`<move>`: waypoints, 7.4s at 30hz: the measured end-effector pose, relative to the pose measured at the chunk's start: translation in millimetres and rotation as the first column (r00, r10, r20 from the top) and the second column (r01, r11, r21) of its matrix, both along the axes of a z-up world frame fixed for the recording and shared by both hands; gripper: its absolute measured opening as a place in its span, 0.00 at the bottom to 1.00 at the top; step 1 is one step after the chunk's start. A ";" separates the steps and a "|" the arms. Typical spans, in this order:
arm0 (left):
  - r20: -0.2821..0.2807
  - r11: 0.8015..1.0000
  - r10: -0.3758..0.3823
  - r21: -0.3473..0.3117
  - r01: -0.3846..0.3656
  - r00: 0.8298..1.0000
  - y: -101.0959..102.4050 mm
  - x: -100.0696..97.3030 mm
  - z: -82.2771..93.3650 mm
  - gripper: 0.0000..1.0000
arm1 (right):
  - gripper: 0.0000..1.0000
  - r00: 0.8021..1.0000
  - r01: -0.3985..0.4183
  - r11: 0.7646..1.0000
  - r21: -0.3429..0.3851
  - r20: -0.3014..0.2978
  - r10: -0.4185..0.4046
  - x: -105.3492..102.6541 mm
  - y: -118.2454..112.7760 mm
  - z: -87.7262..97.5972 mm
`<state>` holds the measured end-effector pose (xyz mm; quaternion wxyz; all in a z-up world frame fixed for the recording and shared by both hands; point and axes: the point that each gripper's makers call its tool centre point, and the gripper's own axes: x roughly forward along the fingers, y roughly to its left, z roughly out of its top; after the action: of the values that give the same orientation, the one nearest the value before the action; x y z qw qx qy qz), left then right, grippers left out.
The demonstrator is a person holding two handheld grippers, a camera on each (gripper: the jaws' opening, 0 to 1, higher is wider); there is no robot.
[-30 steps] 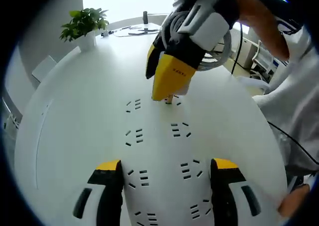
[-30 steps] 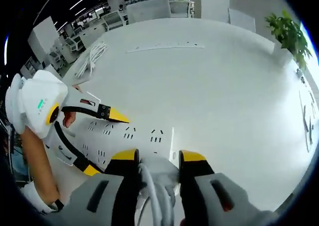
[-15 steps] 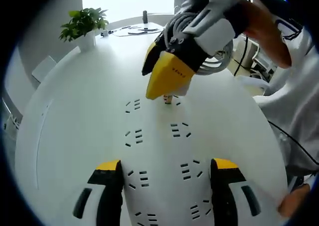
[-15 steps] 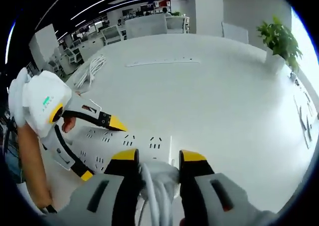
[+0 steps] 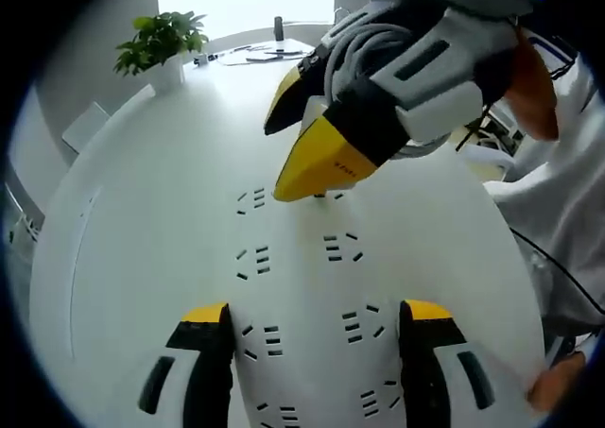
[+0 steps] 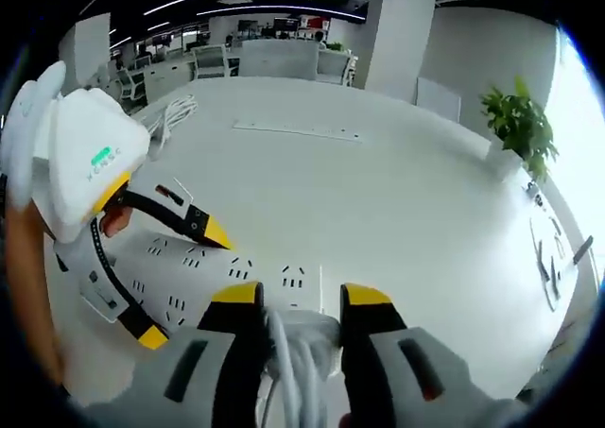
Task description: Straighten the power strip on the desk, plug the charger into it
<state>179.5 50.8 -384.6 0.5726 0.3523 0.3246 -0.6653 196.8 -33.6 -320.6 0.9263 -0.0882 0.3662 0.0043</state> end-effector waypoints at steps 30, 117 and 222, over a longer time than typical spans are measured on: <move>-0.030 0.998 -0.002 -0.058 0.000 1.000 -0.7 0.7 2.9 0.73 | 0.45 0.970 -0.164 0.886 0.433 0.232 0.067 2.5 31.9 36.6; -0.023 0.998 -0.006 -0.063 0.005 1.000 -3.3 1.3 2.7 0.73 | 0.06 0.791 -0.611 0.788 -0.078 -0.094 0.604 -46.6 15.4 37.7; -0.017 0.997 -0.019 -0.073 0.018 1.000 -8.3 0.4 2.0 0.75 | 0.01 0.687 -0.694 0.708 -0.131 -0.415 0.597 -31.9 13.2 20.0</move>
<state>179.8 42.5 -382.6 0.5760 0.3283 0.3020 -0.6850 164.9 -20.4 -300.5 0.7632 -0.3394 0.4626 0.2972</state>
